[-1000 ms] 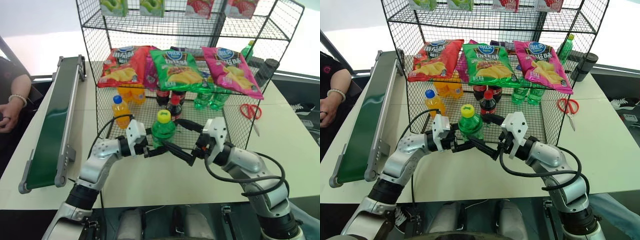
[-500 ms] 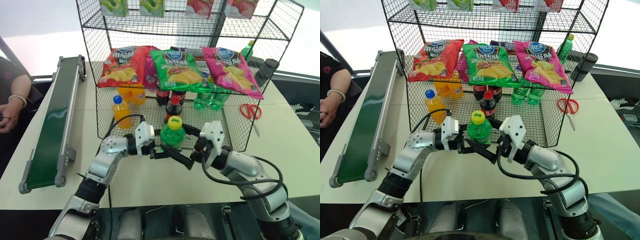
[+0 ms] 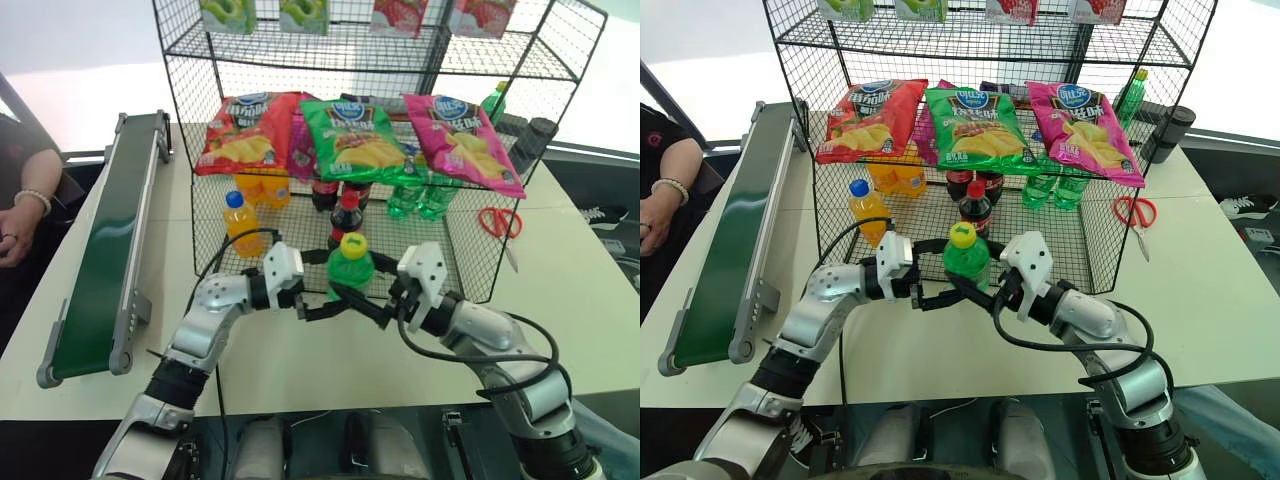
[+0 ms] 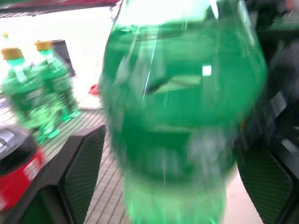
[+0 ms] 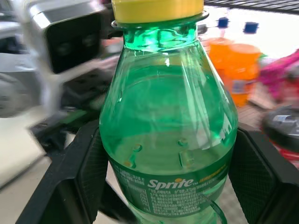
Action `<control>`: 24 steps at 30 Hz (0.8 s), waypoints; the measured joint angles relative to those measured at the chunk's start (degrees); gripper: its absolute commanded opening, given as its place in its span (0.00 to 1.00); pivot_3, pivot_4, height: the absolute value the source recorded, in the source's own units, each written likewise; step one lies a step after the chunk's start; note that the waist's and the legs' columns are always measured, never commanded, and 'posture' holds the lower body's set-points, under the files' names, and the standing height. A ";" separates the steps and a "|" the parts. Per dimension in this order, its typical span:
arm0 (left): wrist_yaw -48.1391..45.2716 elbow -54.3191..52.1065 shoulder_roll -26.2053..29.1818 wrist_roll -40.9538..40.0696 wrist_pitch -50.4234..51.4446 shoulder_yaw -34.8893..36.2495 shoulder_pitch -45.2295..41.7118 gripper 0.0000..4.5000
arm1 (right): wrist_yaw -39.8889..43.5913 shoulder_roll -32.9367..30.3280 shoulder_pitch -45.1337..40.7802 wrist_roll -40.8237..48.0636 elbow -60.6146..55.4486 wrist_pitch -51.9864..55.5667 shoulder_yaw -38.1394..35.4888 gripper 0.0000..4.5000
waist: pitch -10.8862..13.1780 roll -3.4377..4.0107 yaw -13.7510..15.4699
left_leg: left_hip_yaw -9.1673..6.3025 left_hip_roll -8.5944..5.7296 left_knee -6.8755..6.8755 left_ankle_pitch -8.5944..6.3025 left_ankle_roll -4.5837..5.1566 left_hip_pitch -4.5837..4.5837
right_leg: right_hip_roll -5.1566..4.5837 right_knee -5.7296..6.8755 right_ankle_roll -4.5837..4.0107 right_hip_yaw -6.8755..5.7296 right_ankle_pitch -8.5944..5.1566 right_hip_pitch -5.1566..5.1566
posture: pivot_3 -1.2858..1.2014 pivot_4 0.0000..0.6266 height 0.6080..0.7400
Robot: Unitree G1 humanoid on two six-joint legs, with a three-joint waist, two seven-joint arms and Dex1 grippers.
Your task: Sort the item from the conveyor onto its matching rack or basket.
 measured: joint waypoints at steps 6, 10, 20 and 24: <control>3.27 -0.28 2.59 0.49 -0.02 3.66 5.57 1.00 | -5.46 1.36 1.04 -3.54 5.95 -4.87 -6.55 0.68 | 0.00 0.01 0.12 | 0.01 0.01 0.01 0.00 -0.01 -0.01 | -0.06 0.00 0.01 0.00 0.00 0.02 | 0.52 0.24 0.96; 5.23 -4.30 2.94 0.07 0.52 4.81 7.17 1.00 | -10.29 4.18 1.46 -6.49 13.46 -8.75 -10.37 0.68 | 0.00 0.03 0.07 | 0.03 0.02 0.02 0.01 -0.01 0.00 | -0.11 0.03 0.01 0.01 0.01 0.02 | 0.52 0.24 0.96; 5.18 -11.12 2.73 -0.92 4.22 3.66 7.72 1.00 | -16.08 10.11 -5.77 -9.61 33.83 -19.20 -12.78 0.68 | 0.01 0.20 -0.17 | 0.12 0.02 0.02 0.03 -0.03 0.09 | -0.02 0.16 -0.01 0.09 0.01 0.01 | 0.52 0.24 0.96; 4.46 -12.22 3.11 -1.27 5.36 3.36 7.74 1.00 | -16.86 11.05 -10.22 -10.04 40.85 -22.36 -13.56 0.68 | 0.00 0.22 -0.17 | 0.14 0.01 0.02 0.03 -0.03 0.08 | -0.02 0.14 -0.01 0.10 0.01 0.01 | 0.52 0.24 0.96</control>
